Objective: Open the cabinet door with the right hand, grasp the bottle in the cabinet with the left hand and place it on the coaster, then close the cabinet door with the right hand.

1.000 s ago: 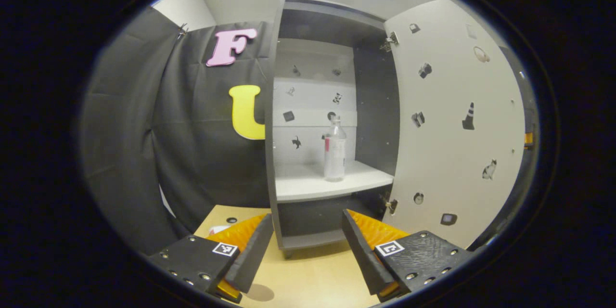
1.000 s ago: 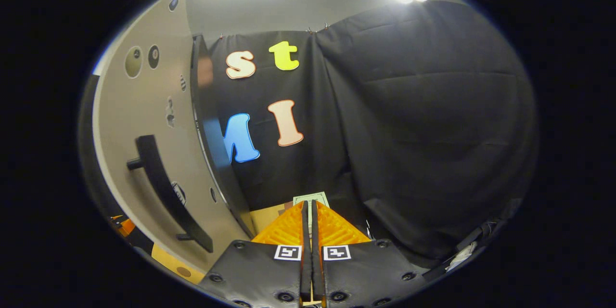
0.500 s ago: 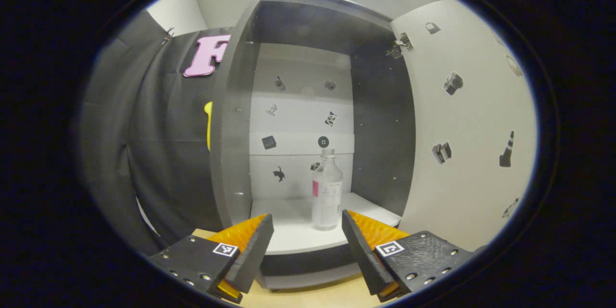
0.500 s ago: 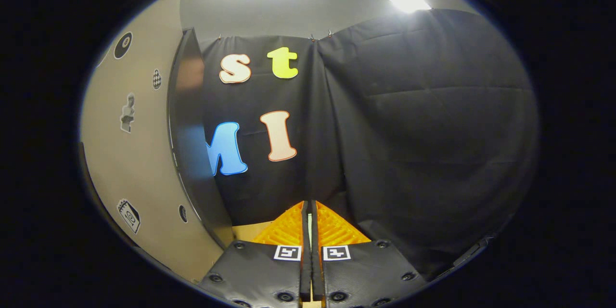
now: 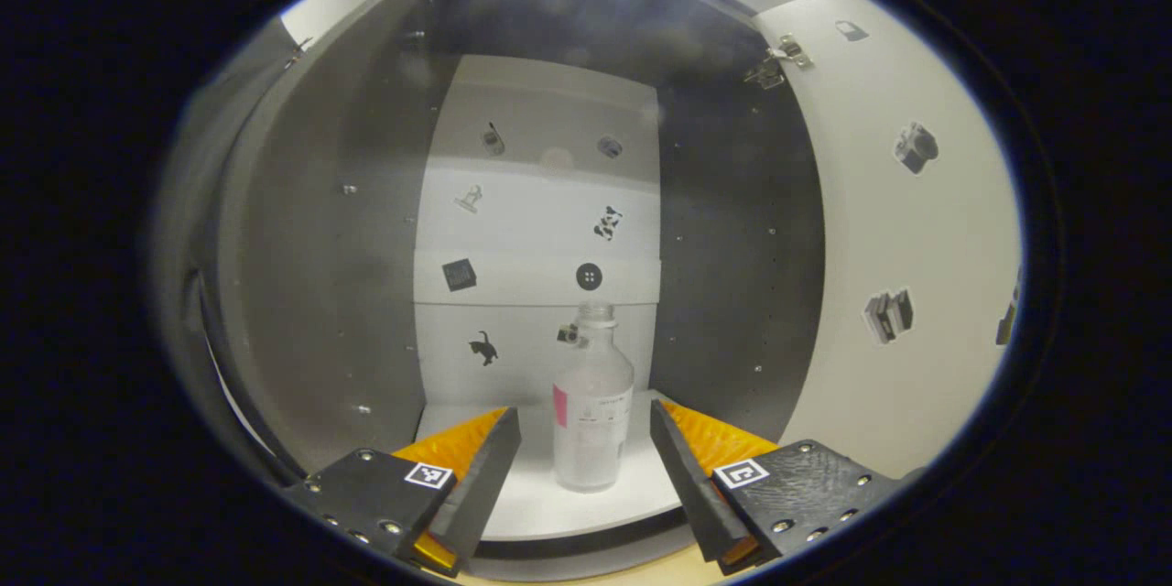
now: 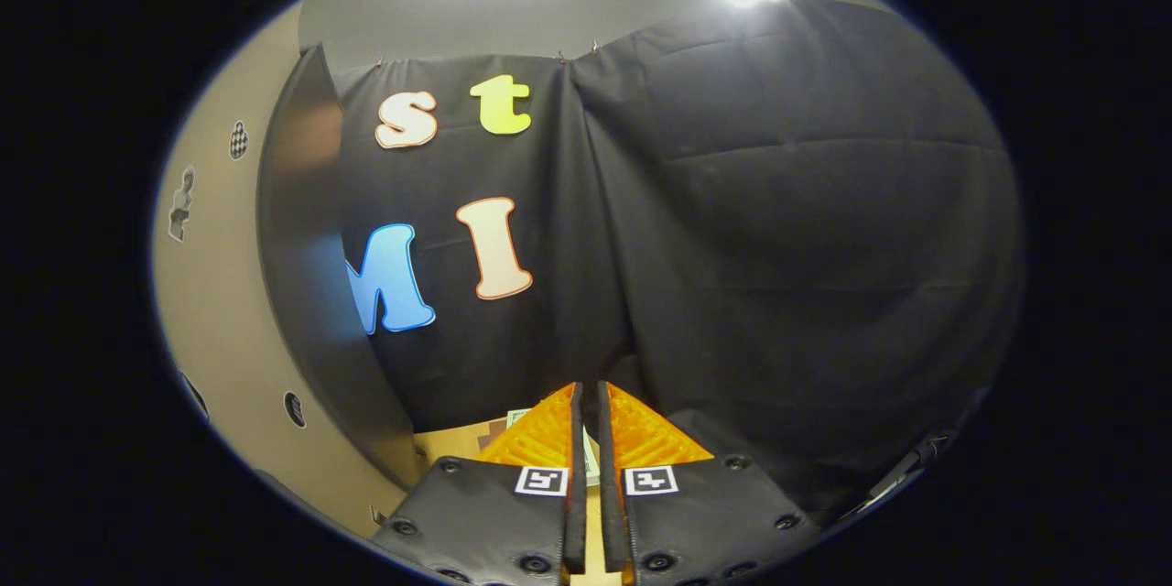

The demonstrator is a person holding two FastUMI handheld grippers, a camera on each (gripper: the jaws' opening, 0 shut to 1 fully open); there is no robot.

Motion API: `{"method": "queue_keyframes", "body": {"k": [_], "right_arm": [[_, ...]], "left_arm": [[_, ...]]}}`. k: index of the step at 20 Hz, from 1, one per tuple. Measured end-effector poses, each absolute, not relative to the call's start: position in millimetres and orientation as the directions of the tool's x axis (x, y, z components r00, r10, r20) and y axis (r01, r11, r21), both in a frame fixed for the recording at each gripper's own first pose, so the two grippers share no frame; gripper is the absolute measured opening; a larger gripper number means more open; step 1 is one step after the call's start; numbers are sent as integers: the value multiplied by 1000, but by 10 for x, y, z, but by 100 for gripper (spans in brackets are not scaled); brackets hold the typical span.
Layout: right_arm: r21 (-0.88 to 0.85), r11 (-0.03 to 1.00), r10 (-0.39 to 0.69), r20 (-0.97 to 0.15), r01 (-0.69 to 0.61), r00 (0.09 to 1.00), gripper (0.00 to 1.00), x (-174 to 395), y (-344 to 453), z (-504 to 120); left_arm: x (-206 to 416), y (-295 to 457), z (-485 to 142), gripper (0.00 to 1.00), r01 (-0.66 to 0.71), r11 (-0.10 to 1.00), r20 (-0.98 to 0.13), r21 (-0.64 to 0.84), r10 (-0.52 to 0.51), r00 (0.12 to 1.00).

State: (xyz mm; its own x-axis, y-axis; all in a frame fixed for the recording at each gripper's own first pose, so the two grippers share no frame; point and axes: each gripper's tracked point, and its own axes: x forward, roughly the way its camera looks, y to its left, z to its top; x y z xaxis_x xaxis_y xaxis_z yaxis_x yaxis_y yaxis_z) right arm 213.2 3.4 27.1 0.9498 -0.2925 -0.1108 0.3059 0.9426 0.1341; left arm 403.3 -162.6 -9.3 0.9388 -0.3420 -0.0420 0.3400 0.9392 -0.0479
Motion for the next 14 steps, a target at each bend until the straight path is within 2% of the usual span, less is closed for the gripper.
{"method": "queue_keyframes", "body": {"k": [1, 2, 4, 5, 8, 9, 12, 13, 14], "right_arm": [[134, 945, -283, -114, 297, 952, 19, 2166, 33, 268], [131, 947, -280, -117, 295, 953, 25, 2210, 21, 258], [118, 944, -297, -111, 310, 948, 27, 2278, -47, 269], [126, 945, -289, -107, 301, 951, 34, 2306, -42, 299], [138, 942, -291, -120, 307, 949, 67, 2388, -102, 240], [128, 939, -302, -127, 318, 945, 72, 2406, -160, 222], [108, 930, -335, -150, 353, 930, 72, 2434, -298, 121], [110, 930, -332, -166, 352, 929, 88, 2446, -301, 77], [114, 928, -331, -185, 355, 925, 87, 2463, -312, 26]], "left_arm": [[4100, -1668, -110, 86, 342, 939, -44, -38, -343, 938], [4159, -1702, -138, 86, 342, 939, -48, -29, -343, 938], [4259, -1764, -200, 88, 336, 942, -53, -20, -336, 940], [4310, -1783, -229, 88, 332, 943, -53, -22, -333, 942], [4454, -1826, -337, 88, 322, 945, -69, -48, -325, 943], [4480, -1843, -358, 86, 323, 945, -69, -56, -326, 943], [4558, -1864, -388, 88, 324, 944, -64, -64, -327, 943], [4569, -1862, -391, 88, 317, 946, -63, -63, -321, 945], [4574, -1851, -393, 88, 306, 950, -59, -61, -310, 949]]}}
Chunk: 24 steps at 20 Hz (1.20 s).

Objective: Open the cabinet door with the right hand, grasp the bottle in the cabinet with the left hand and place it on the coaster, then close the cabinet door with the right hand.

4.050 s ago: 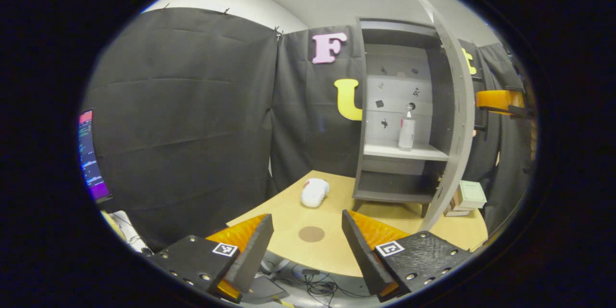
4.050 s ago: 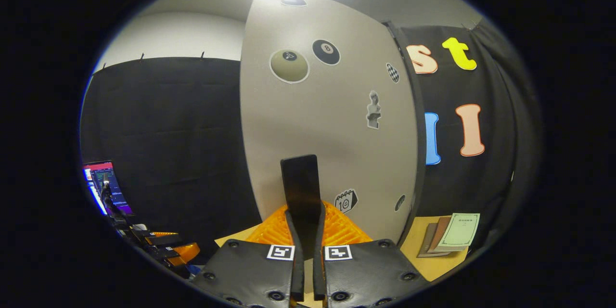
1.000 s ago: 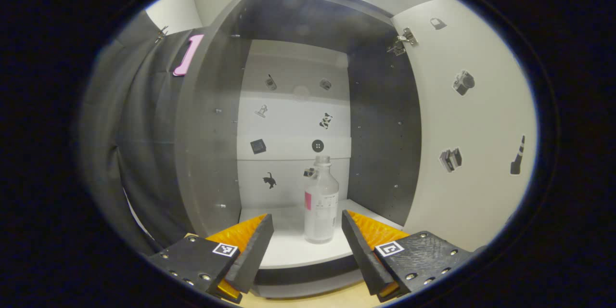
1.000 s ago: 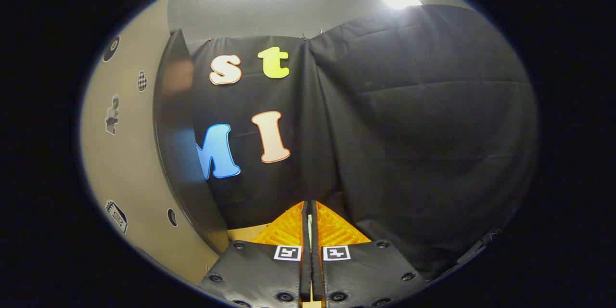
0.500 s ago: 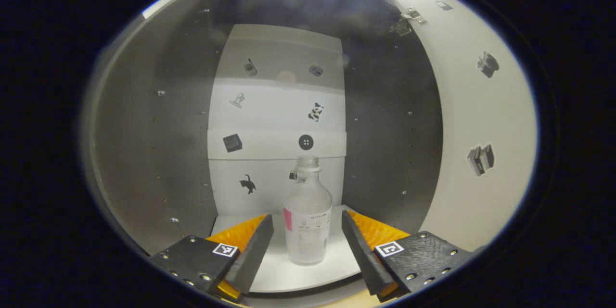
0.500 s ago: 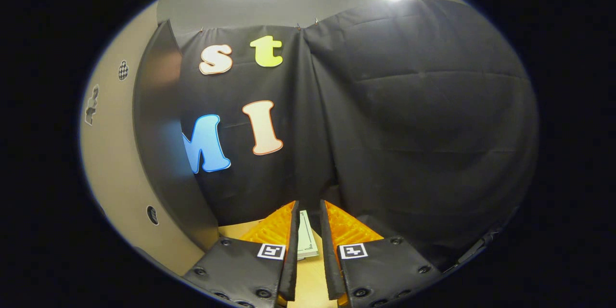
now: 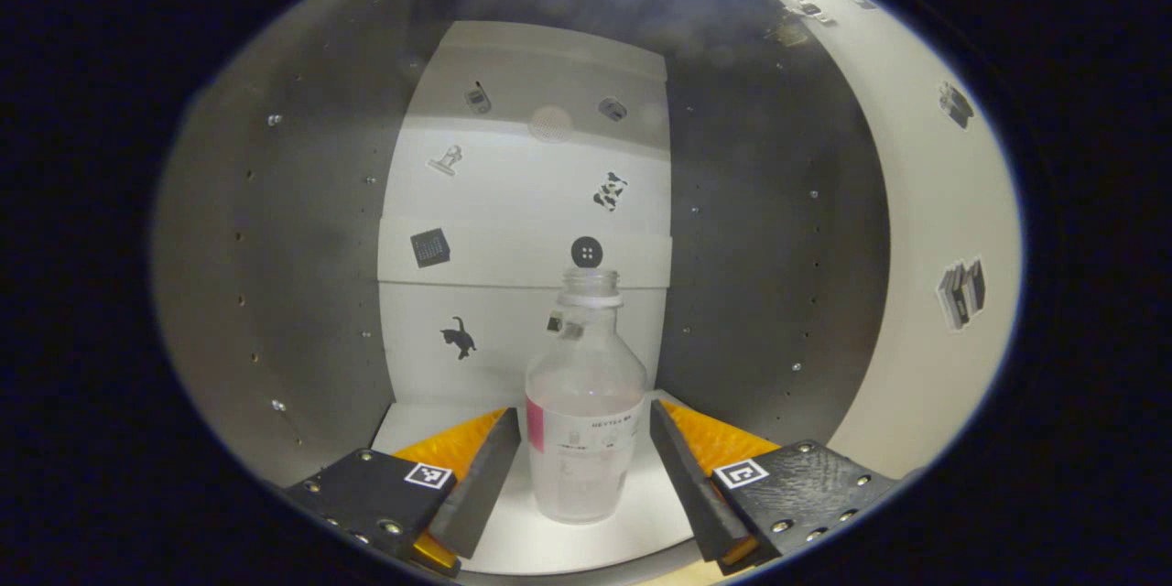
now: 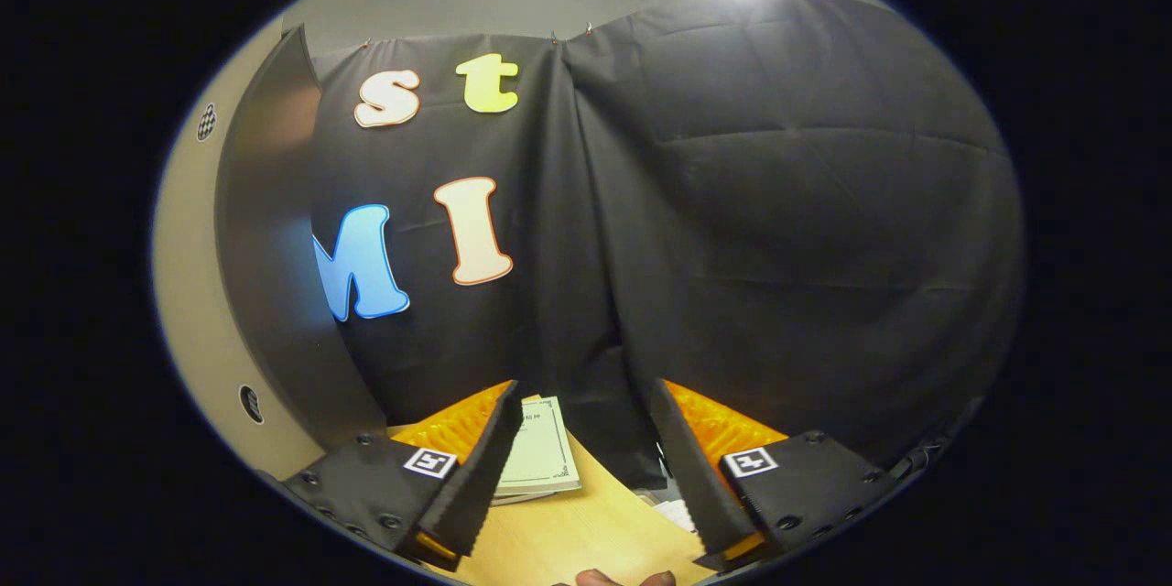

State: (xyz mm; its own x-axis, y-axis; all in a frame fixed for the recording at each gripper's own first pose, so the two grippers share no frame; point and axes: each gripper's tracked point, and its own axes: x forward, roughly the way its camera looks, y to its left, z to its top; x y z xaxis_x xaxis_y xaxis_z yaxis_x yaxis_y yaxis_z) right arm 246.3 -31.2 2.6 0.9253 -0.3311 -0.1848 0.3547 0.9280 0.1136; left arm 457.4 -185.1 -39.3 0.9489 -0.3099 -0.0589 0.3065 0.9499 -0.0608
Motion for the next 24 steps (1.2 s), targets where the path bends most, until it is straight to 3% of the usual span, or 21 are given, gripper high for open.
{"method": "queue_keyframes", "body": {"k": [1, 5, 6, 7, 12, 18, 20, 21, 22, 24], "right_arm": [[117, 926, -332, -196, 358, 923, 97, 2487, -326, -10], [110, 933, -313, -220, 342, 924, 97, 2551, -329, -101], [99, 934, -316, -223, 343, 922, 97, 2567, -345, -119], [89, 935, -318, -225, 344, 921, 97, 2573, -354, -132], [104, 935, -311, -210, 338, 927, 97, 2572, -344, -148], [144, 927, -316, -200, 347, 927, 97, 2426, -318, -171], [156, 923, -319, -203, 352, 926, 97, 2346, -282, -191], [163, 923, -314, -208, 350, 926, 91, 2315, -256, -192], [168, 924, -306, -215, 344, 927, 97, 2280, -207, -207], [172, 927, -293, -220, 333, 930, 97, 2215, -146, -204]], "left_arm": [[4589, -1852, -383, 88, 304, 951, -55, -61, -307, 950], [4604, -1850, -336, 87, 291, 954, -35, -69, -294, 955], [4600, -1844, -326, 73, 285, 956, -29, -71, -288, 957], [4580, -1858, -340, 72, 287, 955, -37, -66, -290, 956], [4348, -1866, -228, 75, 301, 954, -32, -11, -301, 953], [3560, -1683, -112, 71, 332, 943, 29, -20, -331, 943], [3196, -1546, -333, 72, 321, 945, 21, -59, -320, 947], [2988, -1437, -505, 73, 304, 950, 9, -70, -304, 952], [2763, -1316, -705, 75, 286, 956, -17, -69, -288, 958], [2417, -1051, -941, 71, 246, 968, -20, -38, -247, 969]]}}
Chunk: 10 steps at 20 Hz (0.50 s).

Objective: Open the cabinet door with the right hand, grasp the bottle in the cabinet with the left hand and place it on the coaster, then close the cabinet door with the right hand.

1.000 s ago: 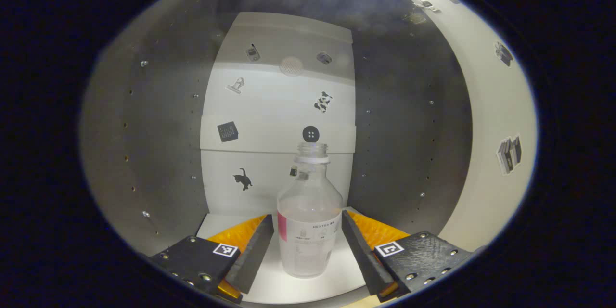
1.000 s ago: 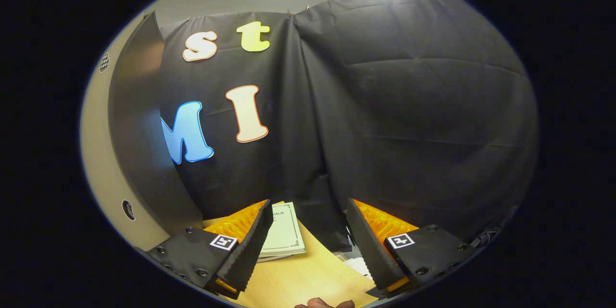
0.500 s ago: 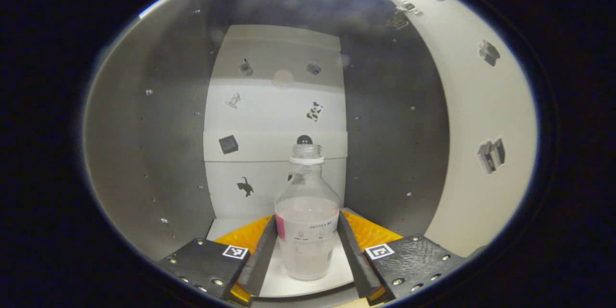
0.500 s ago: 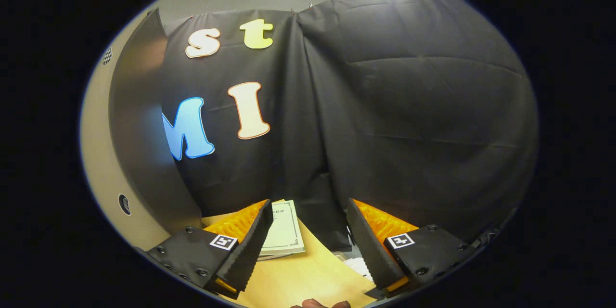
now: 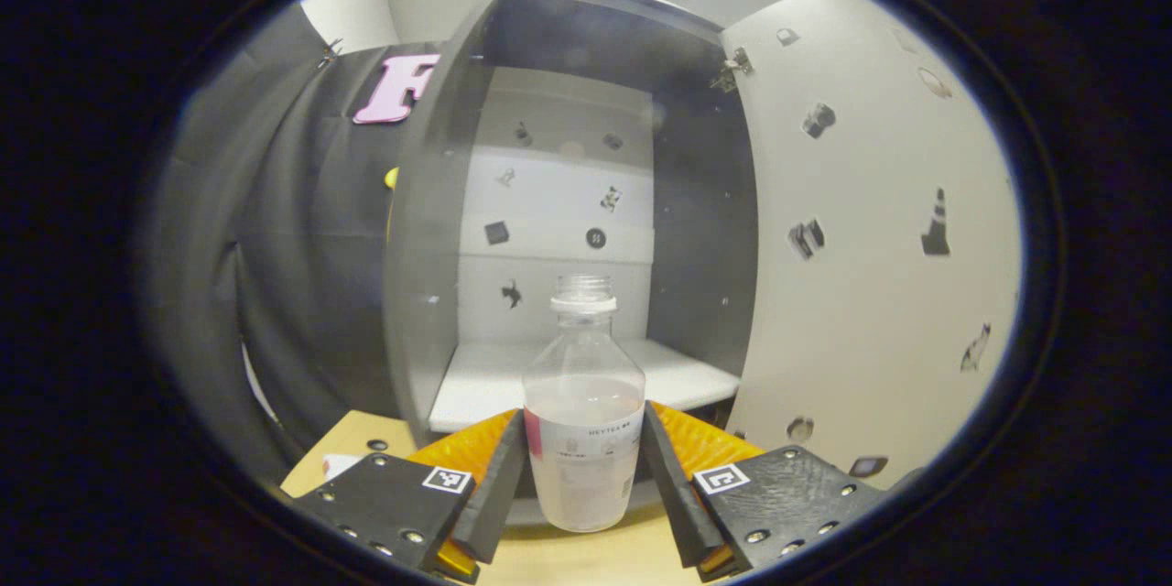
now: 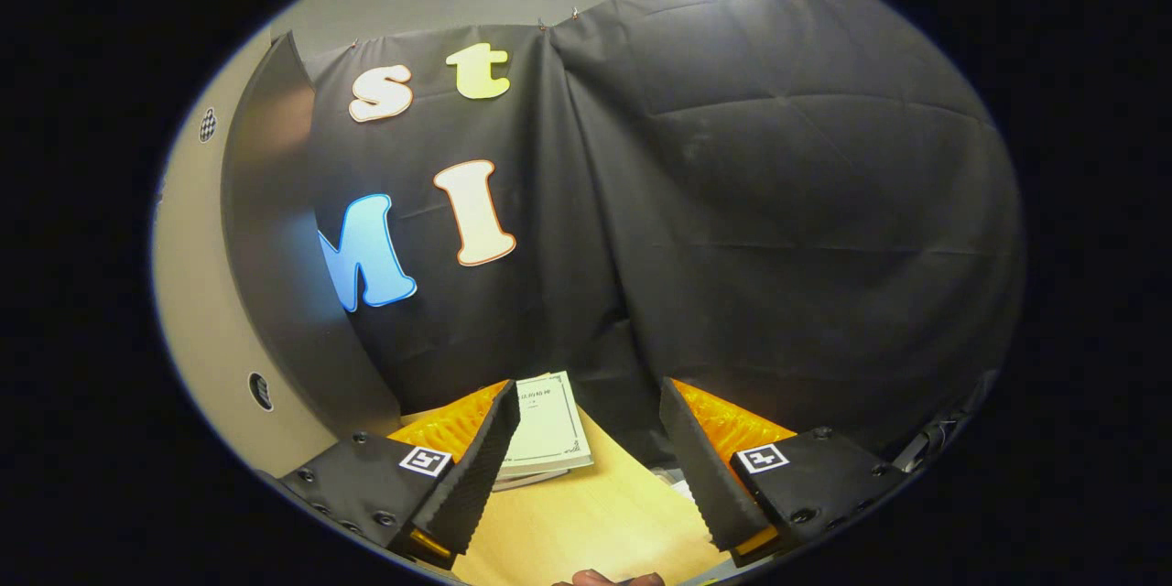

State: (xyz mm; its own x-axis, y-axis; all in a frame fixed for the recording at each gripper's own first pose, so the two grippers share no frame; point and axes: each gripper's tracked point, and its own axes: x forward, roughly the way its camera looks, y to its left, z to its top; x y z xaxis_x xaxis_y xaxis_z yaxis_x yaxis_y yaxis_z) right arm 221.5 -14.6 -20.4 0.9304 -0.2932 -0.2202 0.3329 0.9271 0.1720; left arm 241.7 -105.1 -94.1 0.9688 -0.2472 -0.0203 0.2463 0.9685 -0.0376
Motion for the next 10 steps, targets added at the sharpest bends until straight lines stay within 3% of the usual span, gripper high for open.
{"method": "queue_keyframes", "body": {"k": [1, 2, 3, 10], "right_arm": [[171, 929, -287, -221, 327, 932, 97, 2179, -126, -201], [172, 934, -271, -223, 312, 936, 91, 2150, -63, -205], [169, 939, -258, -225, 298, 940, 97, 2117, -13, -207], [149, 947, -240, -254, 283, 937, 97, 1943, 134, -278]], "left_arm": [[2287, -924, -999, 71, 228, 973, -8, -13, -229, 974], [2159, -792, -1071, 71, 198, 980, -10, 11, -198, 980], [2025, -624, -1204, 70, 165, 986, -21, 24, -164, 986], [1621, 318, -1817, 71, -30, 998, -26, 51, 32, 999]]}}
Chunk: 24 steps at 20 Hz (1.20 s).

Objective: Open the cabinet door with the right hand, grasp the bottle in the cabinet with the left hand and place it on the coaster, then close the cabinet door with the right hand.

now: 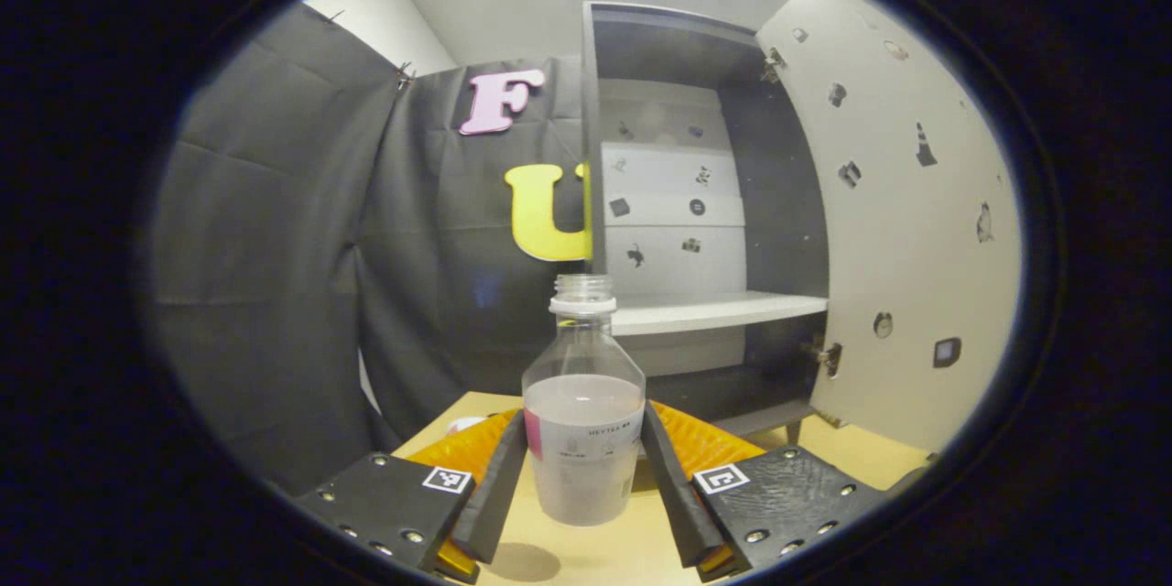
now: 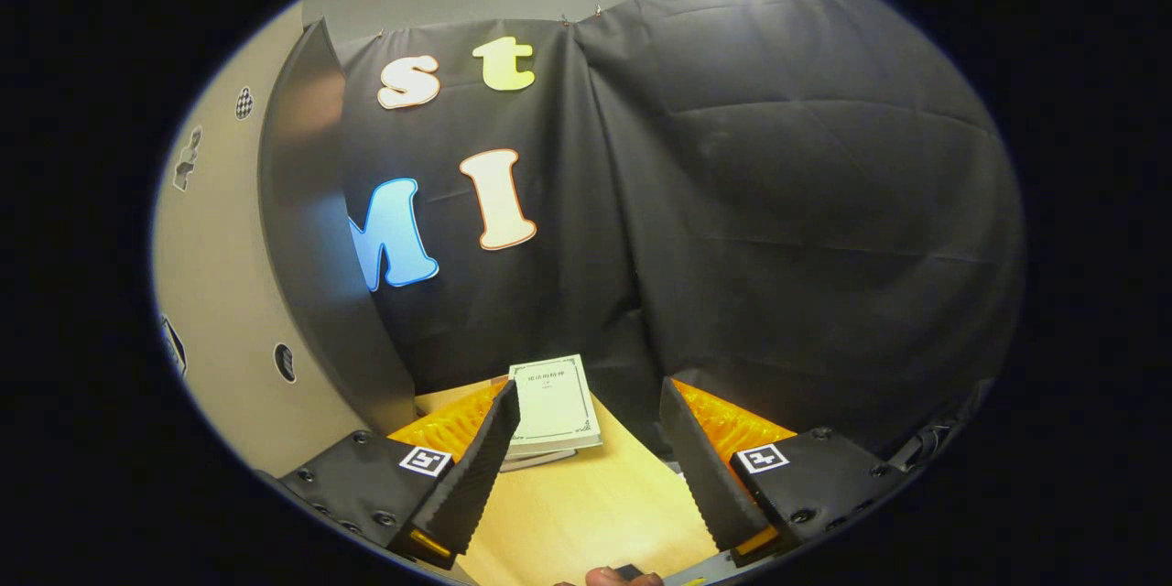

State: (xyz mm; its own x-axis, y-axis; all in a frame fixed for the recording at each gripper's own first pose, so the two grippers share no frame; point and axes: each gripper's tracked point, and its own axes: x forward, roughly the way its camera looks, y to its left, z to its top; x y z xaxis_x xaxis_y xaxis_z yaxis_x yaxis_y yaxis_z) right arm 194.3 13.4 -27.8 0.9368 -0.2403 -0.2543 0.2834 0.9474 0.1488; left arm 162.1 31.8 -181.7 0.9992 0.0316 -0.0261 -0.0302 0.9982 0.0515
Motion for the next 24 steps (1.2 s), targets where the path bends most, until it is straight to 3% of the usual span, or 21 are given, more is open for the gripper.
{"method": "queue_keyframes", "body": {"k": [5, 10, 15, 16, 19, 24], "right_arm": [[153, 937, -268, -262, 315, 927, 97, 1712, 93, -261], [119, 922, -327, -274, 369, 905, 97, 1387, 55, -294], [99, 928, -327, -243, 358, 913, 97, 1190, 78, -304], [104, 921, -340, -253, 375, 906, 97, 1150, 63, -369], [91, 884, -394, -382, 458, 836, 97, 955, -112, -685], [109, 802, -506, -397, 587, 766, 97, 749, -444, -811]], "left_arm": [[1451, 662, -2187, 71, -58, 995, -71, 86, 64, 995], [1353, 787, -2381, 73, -29, 996, -56, 90, 34, 998], [1324, 918, -2840, 71, -71, 997, -49, 38, 72, 996], [1326, 925, -2942, 75, -76, 997, -44, 28, 77, 996], [1380, 945, -3273, 71, -94, 994, -67, 55, 97, 993], [1431, 1005, -3519, 73, -124, 992, -54, 5, 124, 991]]}}
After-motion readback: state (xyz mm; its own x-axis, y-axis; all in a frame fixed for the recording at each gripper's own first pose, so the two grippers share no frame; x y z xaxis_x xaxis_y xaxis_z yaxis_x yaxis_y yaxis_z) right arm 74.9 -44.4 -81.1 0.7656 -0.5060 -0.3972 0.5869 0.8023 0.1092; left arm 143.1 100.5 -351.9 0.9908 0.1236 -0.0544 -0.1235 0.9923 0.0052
